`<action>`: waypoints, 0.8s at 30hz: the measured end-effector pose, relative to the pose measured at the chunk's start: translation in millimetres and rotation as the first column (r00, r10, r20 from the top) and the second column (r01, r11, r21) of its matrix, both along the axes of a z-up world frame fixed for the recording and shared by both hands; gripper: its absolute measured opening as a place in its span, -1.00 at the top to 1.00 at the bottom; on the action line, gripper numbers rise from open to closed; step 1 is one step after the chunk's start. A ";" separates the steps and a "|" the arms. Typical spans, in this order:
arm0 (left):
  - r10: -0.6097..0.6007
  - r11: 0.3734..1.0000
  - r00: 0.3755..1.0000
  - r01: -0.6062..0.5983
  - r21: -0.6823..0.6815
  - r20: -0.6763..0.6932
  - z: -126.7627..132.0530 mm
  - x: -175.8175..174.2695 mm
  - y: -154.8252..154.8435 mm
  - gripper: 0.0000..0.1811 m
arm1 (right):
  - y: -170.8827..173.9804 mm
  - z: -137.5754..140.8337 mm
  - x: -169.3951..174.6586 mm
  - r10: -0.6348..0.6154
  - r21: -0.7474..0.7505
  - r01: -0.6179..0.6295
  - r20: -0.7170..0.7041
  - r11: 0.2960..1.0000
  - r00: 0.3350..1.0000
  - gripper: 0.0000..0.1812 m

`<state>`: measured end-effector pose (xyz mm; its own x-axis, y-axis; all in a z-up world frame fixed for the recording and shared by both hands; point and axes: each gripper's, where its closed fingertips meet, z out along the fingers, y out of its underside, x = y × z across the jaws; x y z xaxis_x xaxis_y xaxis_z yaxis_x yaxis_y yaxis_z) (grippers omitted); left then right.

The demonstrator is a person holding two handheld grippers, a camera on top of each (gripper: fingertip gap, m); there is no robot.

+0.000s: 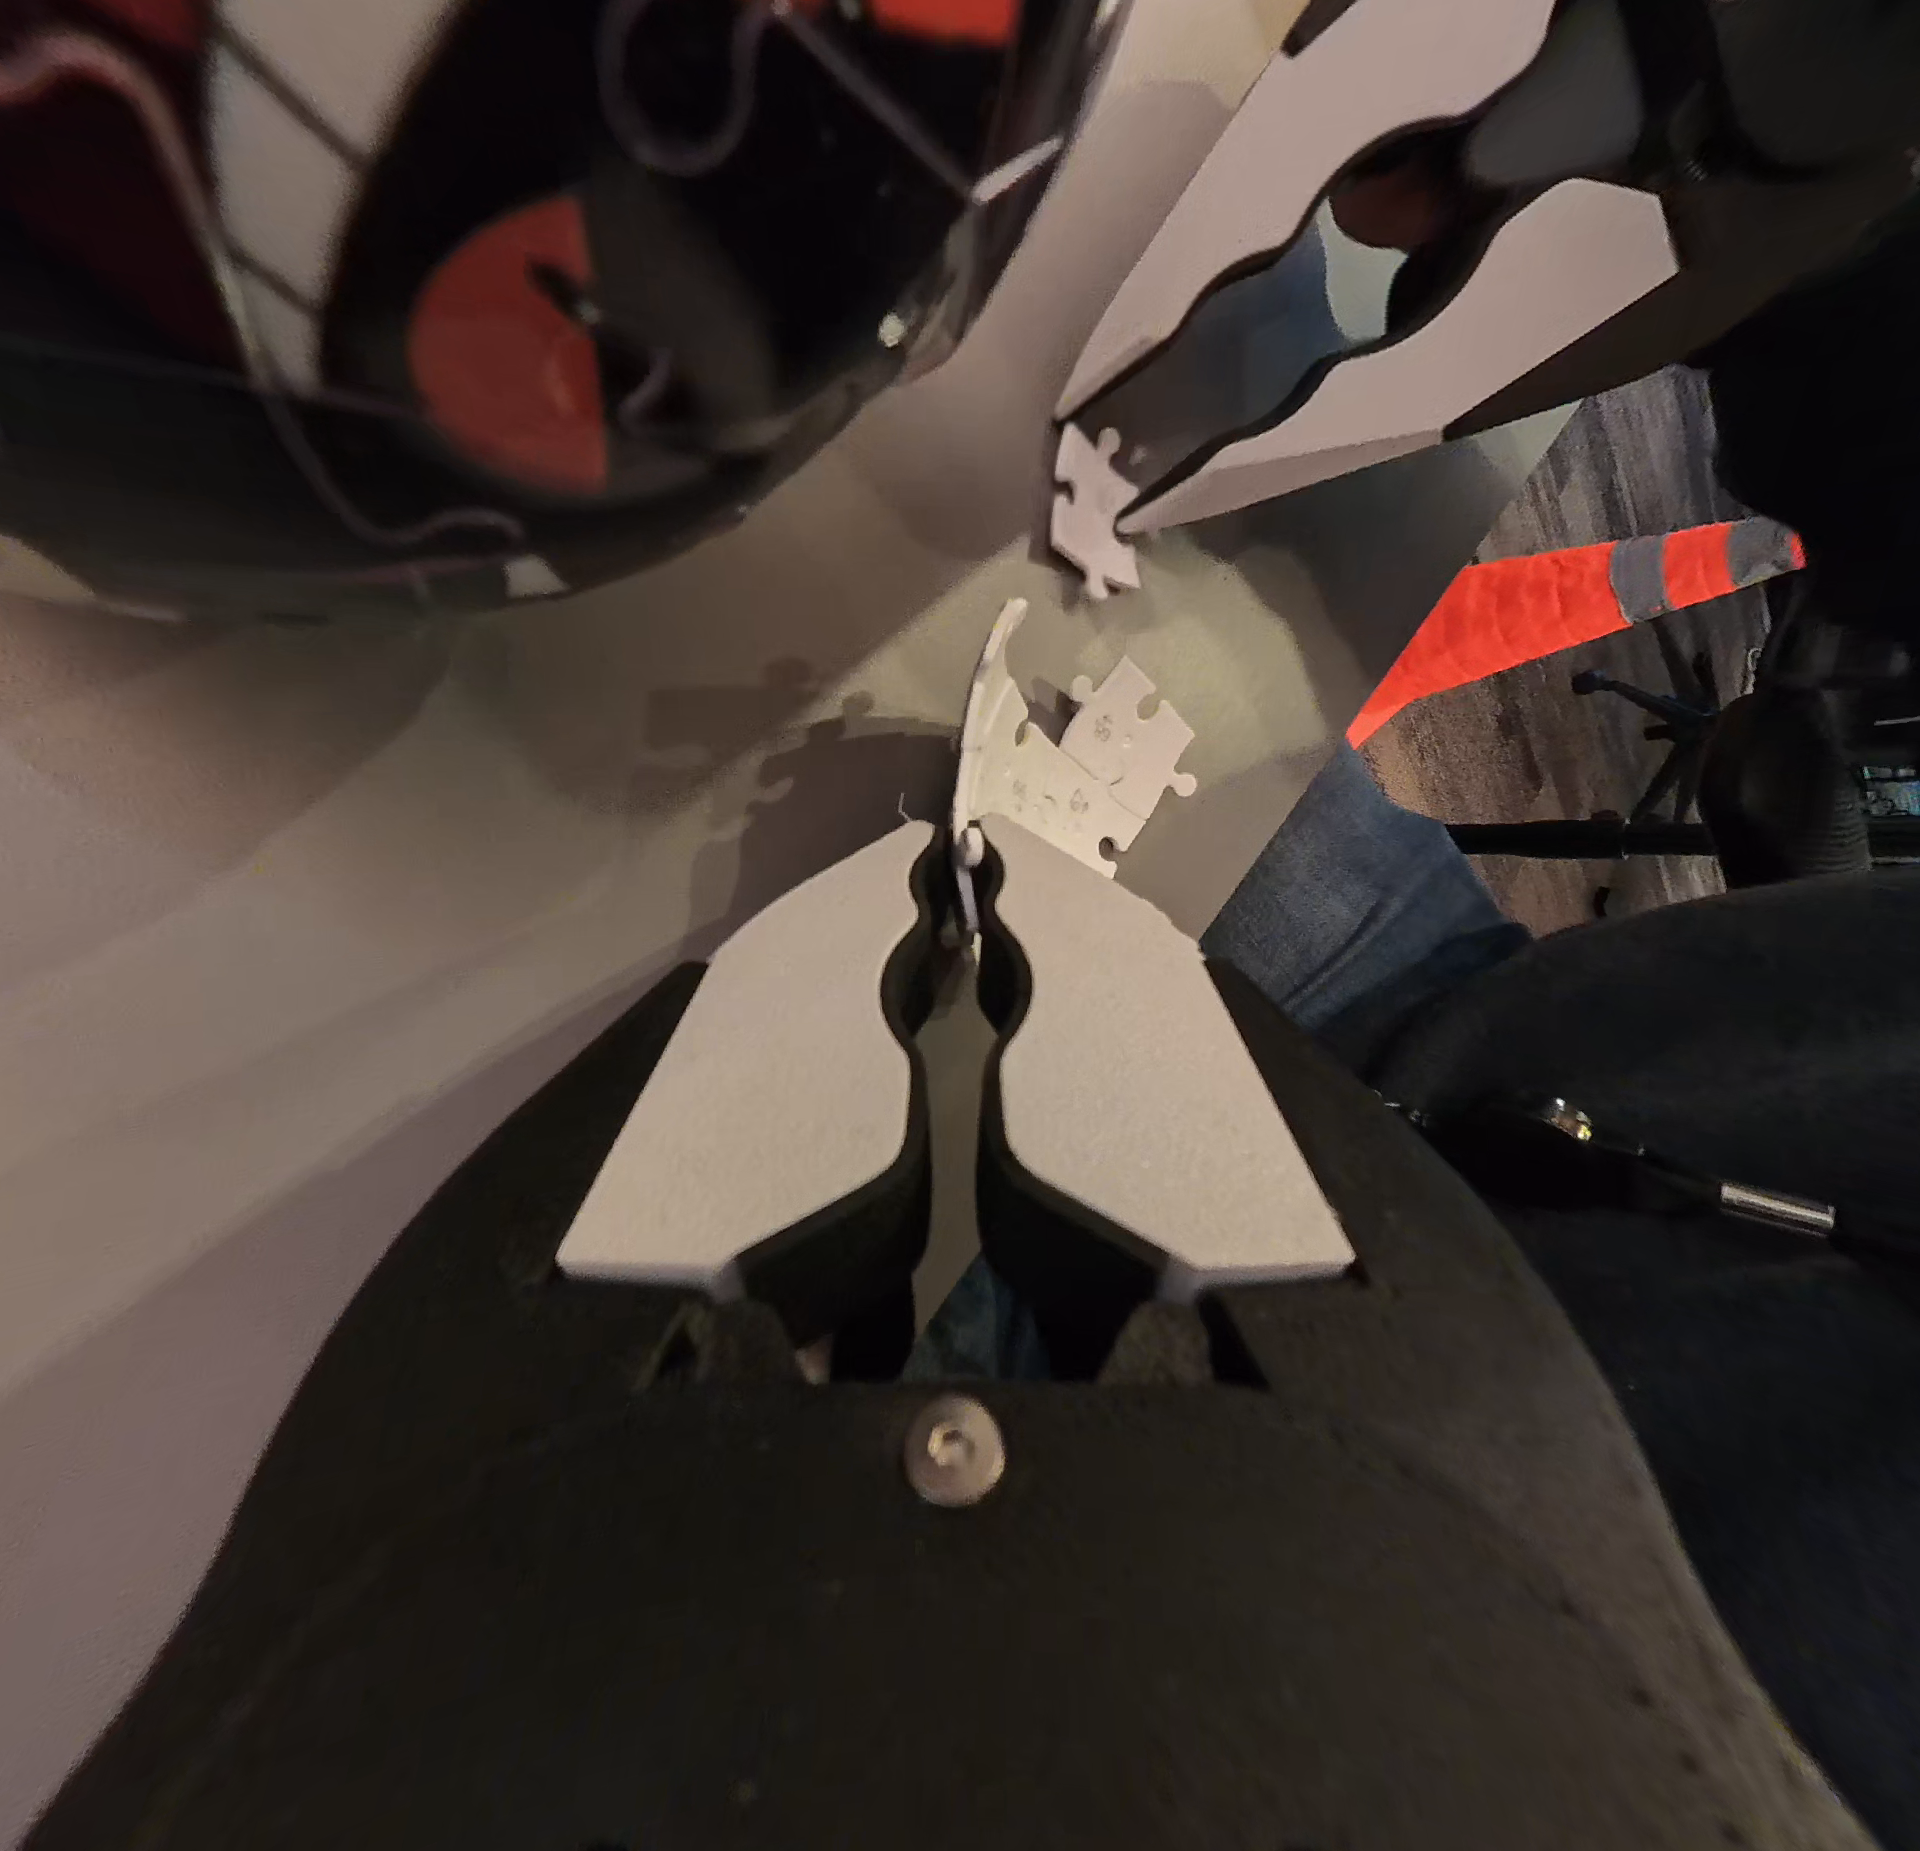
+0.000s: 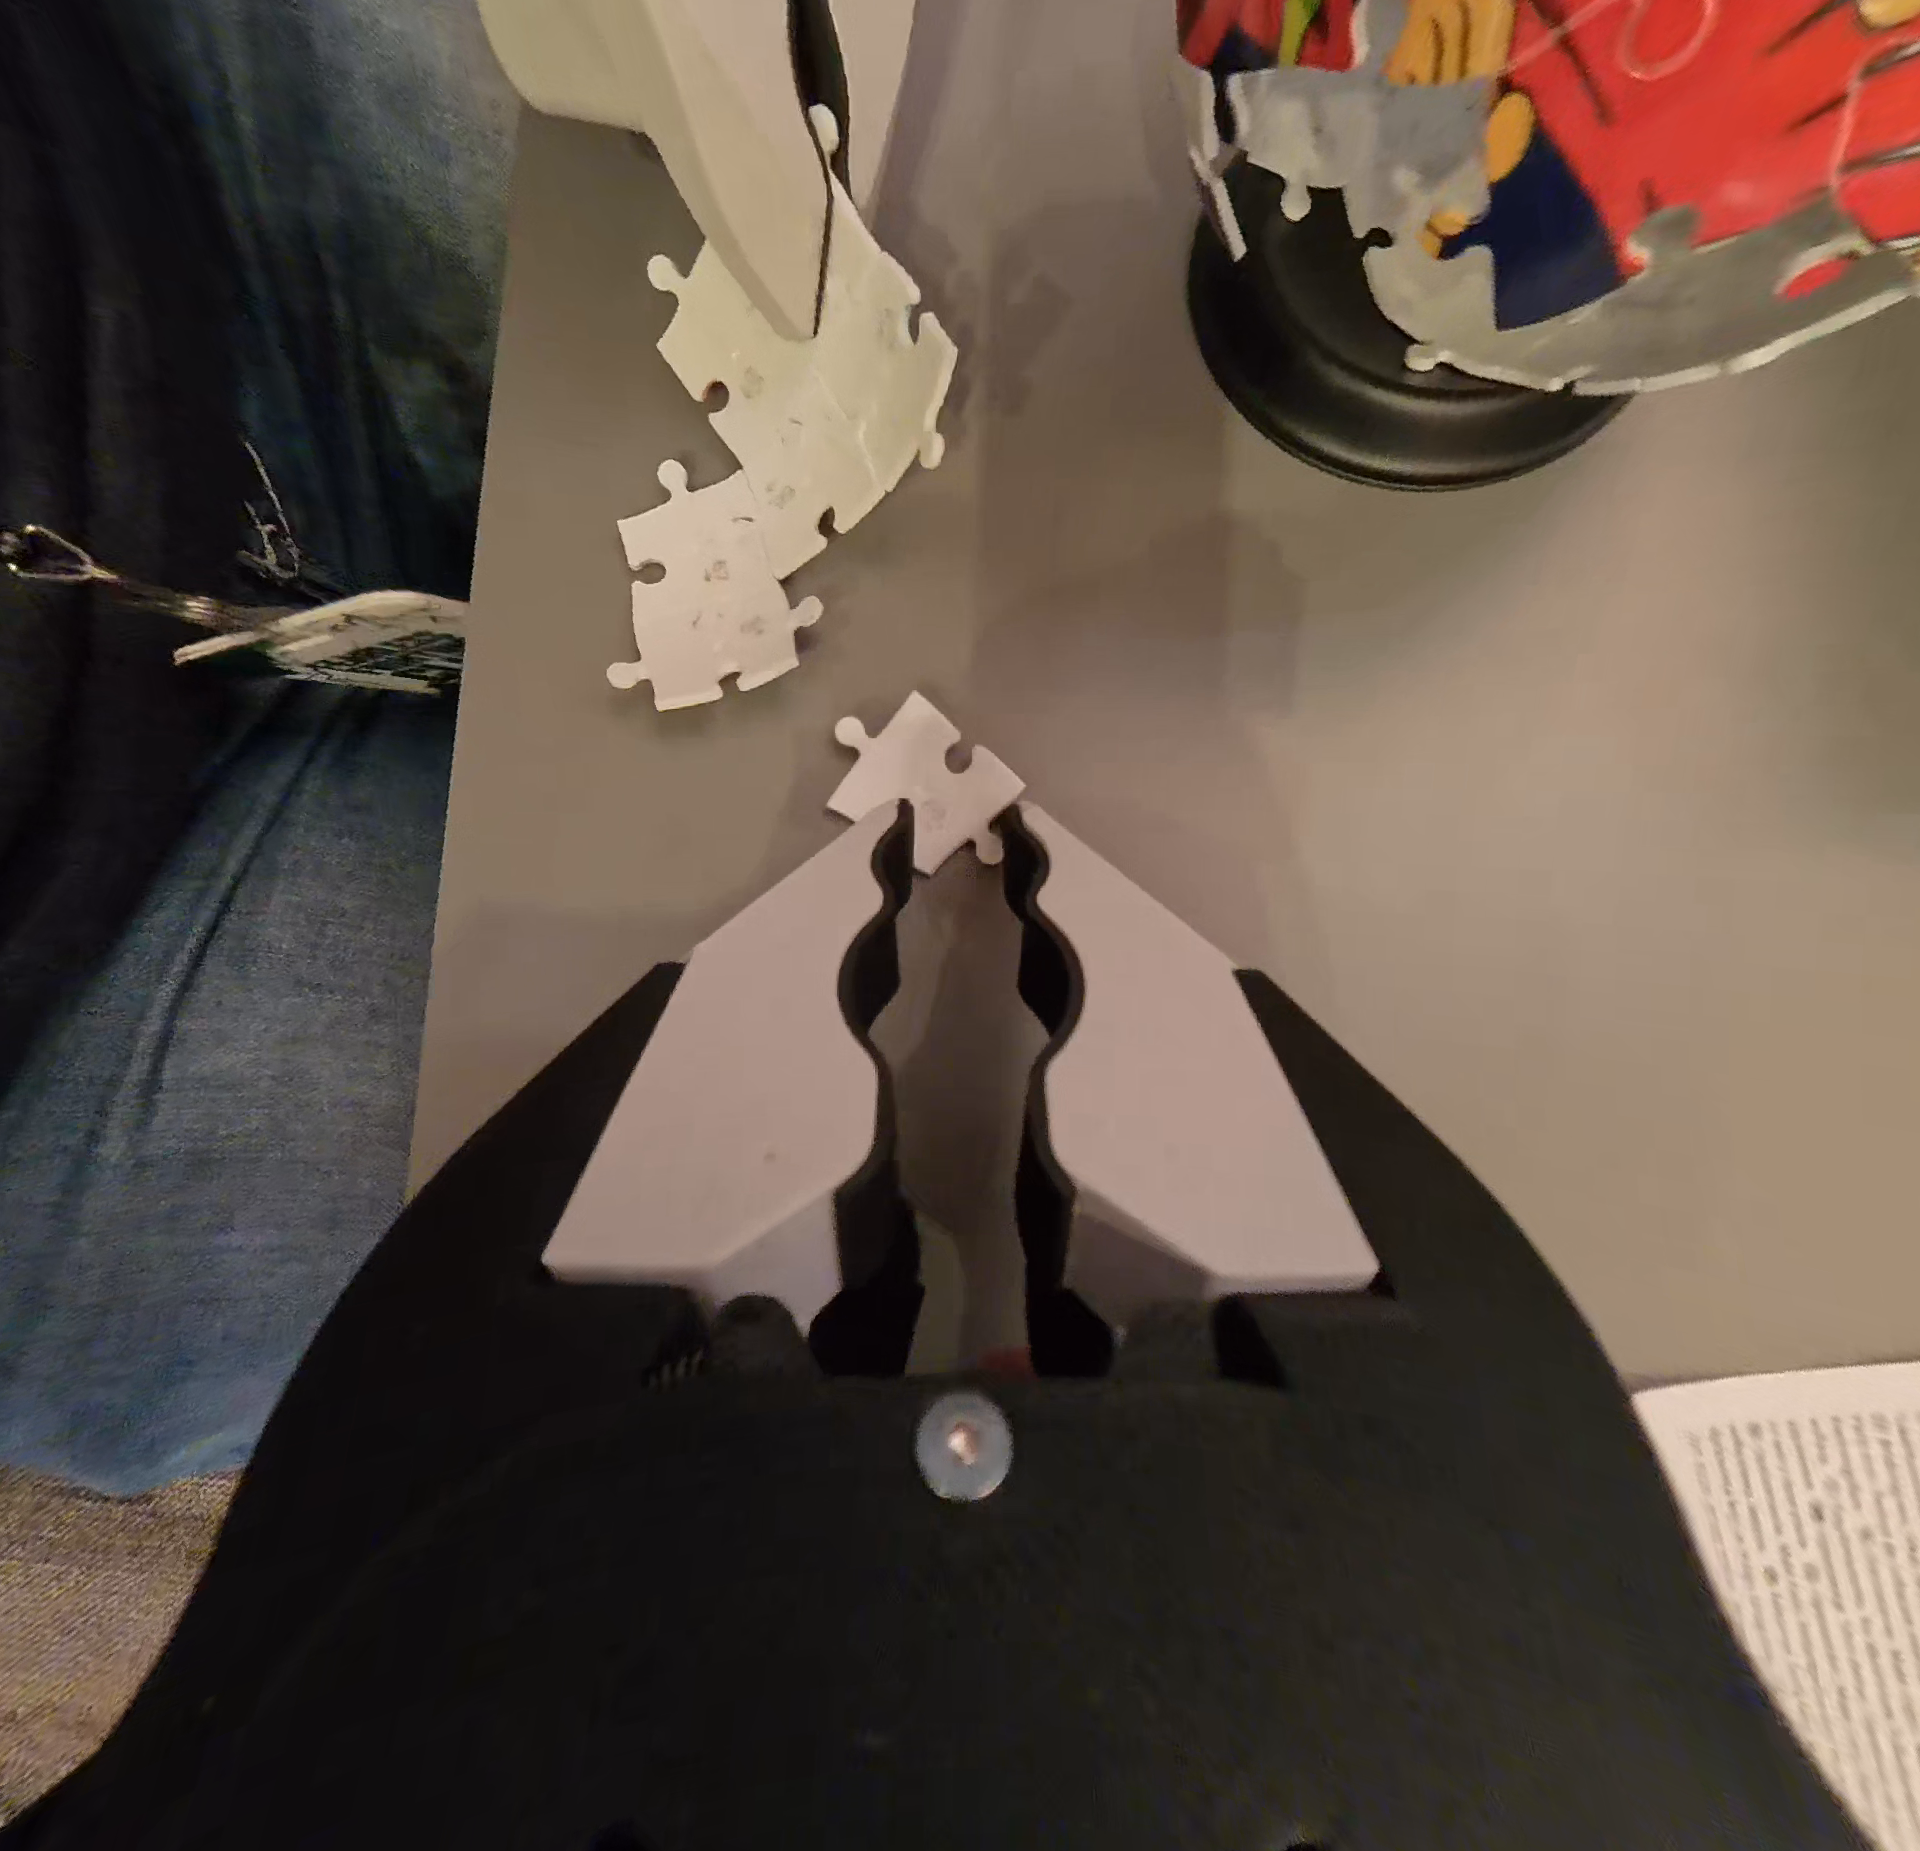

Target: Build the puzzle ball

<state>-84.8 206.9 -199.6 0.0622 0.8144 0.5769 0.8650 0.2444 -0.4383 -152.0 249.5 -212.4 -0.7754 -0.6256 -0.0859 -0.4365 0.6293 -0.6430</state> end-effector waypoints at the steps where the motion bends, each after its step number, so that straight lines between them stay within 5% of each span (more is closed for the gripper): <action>1: 0.001 1.000 1.000 -0.001 0.001 0.001 -0.1 0.0 0.2 0.97 | 0.0 0.1 0.6 -0.004 -0.003 0.004 0.004 1.000 1.000 0.84; 14: 0.001 1.000 1.000 -0.001 0.011 0.004 -1.8 -2.8 2.4 0.97 | 7.9 4.1 4.3 -0.124 -0.008 0.126 0.102 0.992 0.987 1.00; 17: 0.000 1.000 1.000 0.000 0.011 0.003 -1.8 -2.9 2.9 0.97 | 8.5 8.7 3.7 -0.115 -0.018 0.118 0.093 0.993 0.989 0.71; 24: 0.002 1.000 1.000 -0.002 0.006 0.001 -1.0 -2.2 3.3 0.97 | 6.9 0.7 12.1 -0.111 -0.035 0.112 0.023 0.993 0.994 0.76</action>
